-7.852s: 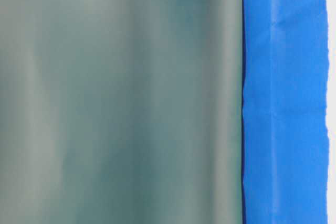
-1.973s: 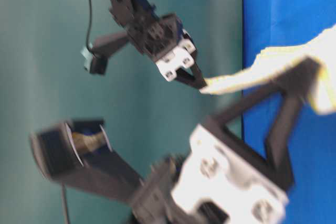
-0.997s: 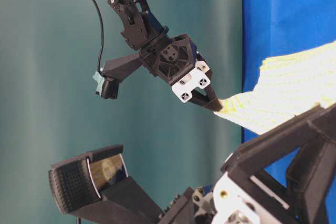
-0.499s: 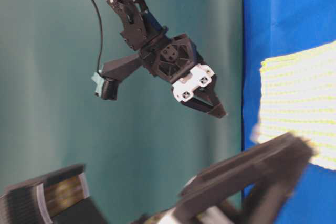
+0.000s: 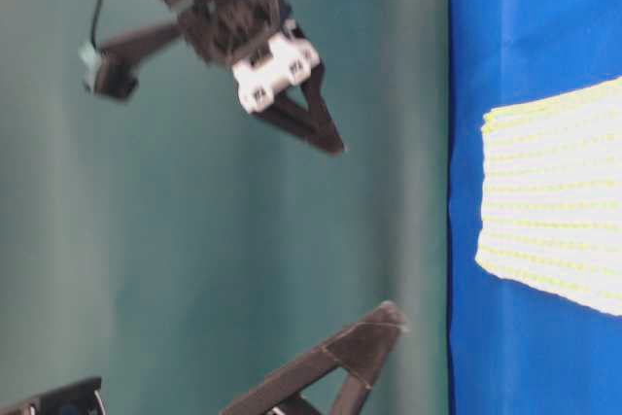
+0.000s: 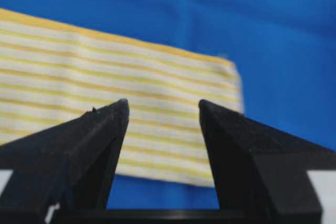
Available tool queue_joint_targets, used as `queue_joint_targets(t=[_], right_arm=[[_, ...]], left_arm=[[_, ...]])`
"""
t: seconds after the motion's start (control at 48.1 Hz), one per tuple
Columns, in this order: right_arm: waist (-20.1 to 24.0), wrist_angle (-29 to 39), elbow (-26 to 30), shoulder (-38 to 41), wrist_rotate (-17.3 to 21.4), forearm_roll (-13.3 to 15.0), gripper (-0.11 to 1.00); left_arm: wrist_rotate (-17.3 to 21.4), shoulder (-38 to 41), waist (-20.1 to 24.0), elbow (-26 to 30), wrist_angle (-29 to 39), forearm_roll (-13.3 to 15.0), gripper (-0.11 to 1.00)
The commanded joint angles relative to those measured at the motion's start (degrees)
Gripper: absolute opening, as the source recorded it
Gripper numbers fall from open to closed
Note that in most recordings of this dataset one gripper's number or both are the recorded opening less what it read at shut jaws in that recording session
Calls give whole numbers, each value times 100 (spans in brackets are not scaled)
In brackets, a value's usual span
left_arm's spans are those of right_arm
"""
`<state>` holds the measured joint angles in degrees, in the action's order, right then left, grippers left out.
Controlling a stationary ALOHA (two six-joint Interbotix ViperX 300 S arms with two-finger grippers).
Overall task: Fold the yellow towel.
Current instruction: 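Lay the strip down lengthwise and open both grippers, withdrawing them, then move both grippers to the far end of the strip and grasp its corners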
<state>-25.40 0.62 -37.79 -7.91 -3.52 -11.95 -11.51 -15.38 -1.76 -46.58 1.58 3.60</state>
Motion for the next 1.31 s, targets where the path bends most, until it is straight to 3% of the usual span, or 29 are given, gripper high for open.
queue_joint_targets(t=[0.0,0.229,0.478,0.686,0.893,1.288], right_arm=[[79,-149,-299,-466,35,-79,69],[589,-404,-1151,-1283,141,-167,70],[624,-492,-1257,-1345,185,-193,72],[343,-606,-1090,-914,185,-220,77],[-132,-624,-747,-158,185,-343,80],[-378,-1011,-62,1318,193,-756,80]], left_arm=[[220,-264,290,-79,-53,-18,49],[677,-589,756,-413,-264,-18,54],[686,-571,914,-492,-501,-18,73],[703,-229,1406,-457,-844,-18,76],[721,589,2065,-369,-1389,-18,77],[721,2083,2725,448,-1679,-18,78]])
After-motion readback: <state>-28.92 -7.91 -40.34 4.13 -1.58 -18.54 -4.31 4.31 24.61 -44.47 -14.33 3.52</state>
